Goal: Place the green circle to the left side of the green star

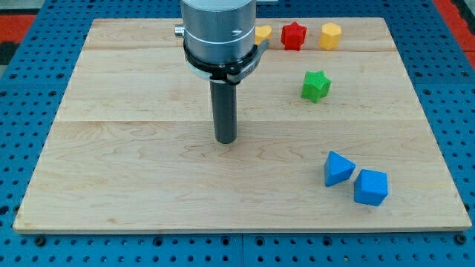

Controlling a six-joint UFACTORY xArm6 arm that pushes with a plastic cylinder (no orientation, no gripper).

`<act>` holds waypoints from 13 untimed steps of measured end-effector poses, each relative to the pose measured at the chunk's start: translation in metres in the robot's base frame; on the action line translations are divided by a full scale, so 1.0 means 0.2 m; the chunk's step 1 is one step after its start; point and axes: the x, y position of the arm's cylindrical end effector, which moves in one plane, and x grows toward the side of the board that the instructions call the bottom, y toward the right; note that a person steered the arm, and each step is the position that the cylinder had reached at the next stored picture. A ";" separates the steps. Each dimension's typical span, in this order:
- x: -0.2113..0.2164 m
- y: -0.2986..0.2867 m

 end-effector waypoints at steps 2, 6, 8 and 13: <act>0.05 0.00; 0.16 0.00; -0.02 -0.06; -0.36 0.13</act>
